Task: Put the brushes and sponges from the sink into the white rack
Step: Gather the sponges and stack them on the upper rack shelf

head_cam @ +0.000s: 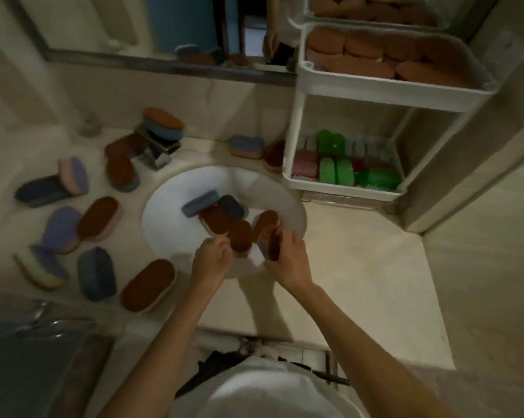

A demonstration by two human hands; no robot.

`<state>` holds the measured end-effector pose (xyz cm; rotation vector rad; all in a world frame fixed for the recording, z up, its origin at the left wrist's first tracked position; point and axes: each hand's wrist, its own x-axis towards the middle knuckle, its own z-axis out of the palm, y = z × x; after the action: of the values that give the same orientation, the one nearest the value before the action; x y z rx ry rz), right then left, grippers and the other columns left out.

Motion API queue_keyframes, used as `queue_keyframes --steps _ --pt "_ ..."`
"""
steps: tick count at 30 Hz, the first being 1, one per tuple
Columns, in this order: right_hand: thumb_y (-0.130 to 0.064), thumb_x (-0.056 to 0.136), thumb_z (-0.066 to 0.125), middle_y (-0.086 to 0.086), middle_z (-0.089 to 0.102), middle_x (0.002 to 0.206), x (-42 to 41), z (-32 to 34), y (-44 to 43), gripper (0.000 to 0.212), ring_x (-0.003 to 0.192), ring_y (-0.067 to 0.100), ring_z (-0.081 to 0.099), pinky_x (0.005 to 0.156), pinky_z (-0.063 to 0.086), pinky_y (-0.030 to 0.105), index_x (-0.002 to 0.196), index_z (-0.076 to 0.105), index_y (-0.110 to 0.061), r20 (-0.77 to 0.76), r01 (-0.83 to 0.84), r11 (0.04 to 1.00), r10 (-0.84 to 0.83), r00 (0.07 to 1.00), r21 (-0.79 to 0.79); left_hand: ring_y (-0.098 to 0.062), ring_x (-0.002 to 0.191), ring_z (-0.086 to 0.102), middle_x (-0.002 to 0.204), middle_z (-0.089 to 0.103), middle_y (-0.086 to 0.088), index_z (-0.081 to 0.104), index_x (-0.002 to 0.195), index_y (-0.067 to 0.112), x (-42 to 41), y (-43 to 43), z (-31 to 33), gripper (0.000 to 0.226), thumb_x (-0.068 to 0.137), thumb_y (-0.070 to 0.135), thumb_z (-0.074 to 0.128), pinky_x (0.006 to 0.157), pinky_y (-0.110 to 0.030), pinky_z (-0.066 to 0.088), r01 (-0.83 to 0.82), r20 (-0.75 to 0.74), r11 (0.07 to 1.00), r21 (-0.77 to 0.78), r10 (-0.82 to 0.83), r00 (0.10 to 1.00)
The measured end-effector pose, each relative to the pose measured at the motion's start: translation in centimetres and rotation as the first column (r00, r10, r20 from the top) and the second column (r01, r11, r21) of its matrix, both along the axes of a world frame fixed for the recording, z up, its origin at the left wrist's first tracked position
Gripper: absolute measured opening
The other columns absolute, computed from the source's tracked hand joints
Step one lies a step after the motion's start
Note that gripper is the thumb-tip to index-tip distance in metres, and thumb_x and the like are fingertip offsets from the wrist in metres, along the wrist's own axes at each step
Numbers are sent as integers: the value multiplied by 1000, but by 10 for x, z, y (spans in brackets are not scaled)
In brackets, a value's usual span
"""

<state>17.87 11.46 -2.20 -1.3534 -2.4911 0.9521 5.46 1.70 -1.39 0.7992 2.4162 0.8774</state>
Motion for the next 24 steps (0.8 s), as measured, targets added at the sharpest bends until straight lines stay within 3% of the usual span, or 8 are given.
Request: queue_keyframes --steps 5,9,12,17,20,24 --pt "-15 76 70 15 43 131 -51 -8 -32 58 117 33 45 94 42 40 124 39 -7 22 -215 976 215 976 -31 -32 125 47 136 48 -17 44 135 7 -47 -65 -11 50 87 15 59 105 -39 38 -214 -164 964 -158 188 968" --pt "-19 79 67 14 39 135 -73 -12 -49 60 119 32 44 95 44 40 129 36 -10 48 -337 941 338 940 -24 -30 139 31 149 34 -12 26 145 10 -76 -92 -30 83 79 36 69 114 -42 29 -118 -194 895 -429 36 980" --pt "-22 81 66 13 37 137 -83 -13 -52 60 120 32 43 95 46 41 130 35 -11 85 -402 915 403 911 -28 -30 138 32 149 33 -11 22 145 10 -78 -100 -38 87 77 33 71 113 -39 30 -56 -147 862 -503 -21 989" --pt "-15 77 67 13 42 133 -85 -7 -42 56 117 32 45 93 44 40 125 39 -10 98 -393 919 389 916 25 -29 133 35 145 38 -10 30 141 11 -74 -99 -32 81 75 27 73 108 -37 32 -105 -150 899 -424 44 988" --pt "-13 76 67 11 46 130 -85 11 -29 53 115 32 46 92 41 37 122 42 -10 41 -327 939 324 945 104 -29 130 40 141 42 -11 32 139 12 -74 -77 -4 80 74 34 72 106 -37 34 -126 -167 930 -346 71 983" --pt "-16 74 68 10 49 125 -80 53 -2 53 113 30 47 88 40 34 123 45 -11 -96 -199 955 224 970 220 -29 124 44 135 36 -11 25 135 12 -74 -30 56 83 72 35 74 97 -38 42 -171 -114 980 -99 160 981"
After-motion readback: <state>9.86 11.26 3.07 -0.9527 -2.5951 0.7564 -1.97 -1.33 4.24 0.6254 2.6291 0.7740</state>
